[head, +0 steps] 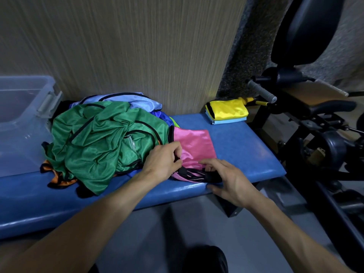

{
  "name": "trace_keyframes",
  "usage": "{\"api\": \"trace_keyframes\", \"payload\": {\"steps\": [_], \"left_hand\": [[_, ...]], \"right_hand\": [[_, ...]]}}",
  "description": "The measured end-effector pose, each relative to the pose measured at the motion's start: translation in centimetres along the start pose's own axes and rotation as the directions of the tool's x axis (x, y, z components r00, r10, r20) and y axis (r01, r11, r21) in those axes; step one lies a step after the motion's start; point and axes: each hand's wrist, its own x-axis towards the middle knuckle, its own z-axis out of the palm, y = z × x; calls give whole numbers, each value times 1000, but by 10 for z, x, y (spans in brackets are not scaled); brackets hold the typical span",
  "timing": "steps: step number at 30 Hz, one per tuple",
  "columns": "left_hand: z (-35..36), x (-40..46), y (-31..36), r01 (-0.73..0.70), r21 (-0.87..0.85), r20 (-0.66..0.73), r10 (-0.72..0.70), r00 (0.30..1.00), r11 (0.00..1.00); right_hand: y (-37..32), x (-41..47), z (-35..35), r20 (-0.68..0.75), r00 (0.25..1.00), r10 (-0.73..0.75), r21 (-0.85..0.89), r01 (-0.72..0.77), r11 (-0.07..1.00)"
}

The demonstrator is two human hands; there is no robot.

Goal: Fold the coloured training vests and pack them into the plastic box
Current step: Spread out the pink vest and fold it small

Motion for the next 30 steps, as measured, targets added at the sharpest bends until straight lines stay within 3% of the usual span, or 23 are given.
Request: {"api": "trace_keyframes", "payload": {"steps": [5, 9, 13, 16, 23, 30], "left_hand": [[-1, -3, -10, -109, 56, -20, 110, 994, 993], [-2, -7, -23, -212, -14, -7, 212, 977, 977], [-13, -16, -34, -212, -119, 163, 229, 960, 970], [-15, -23, -43, -237, -96, 267, 254, 929, 967], [-2, -24, -39, -224, -35, 155, 227, 962, 974], [4, -40, -24, -269, -91, 96, 278, 956, 959]], "right_hand": [[7, 0, -1, -15, 1000, -8, 64, 9, 998], [14, -1, 1, -38, 999, -1, 122, 6, 993], [19, -1, 1, -38, 999, 22, 155, -16, 988], [17, 5, 4, -67, 997, 29, 142, -19, 990], [9, 11, -4, -124, 978, 168, 293, -126, 948], [10, -7, -26, -46, 974, 221, 418, -182, 890]]}}
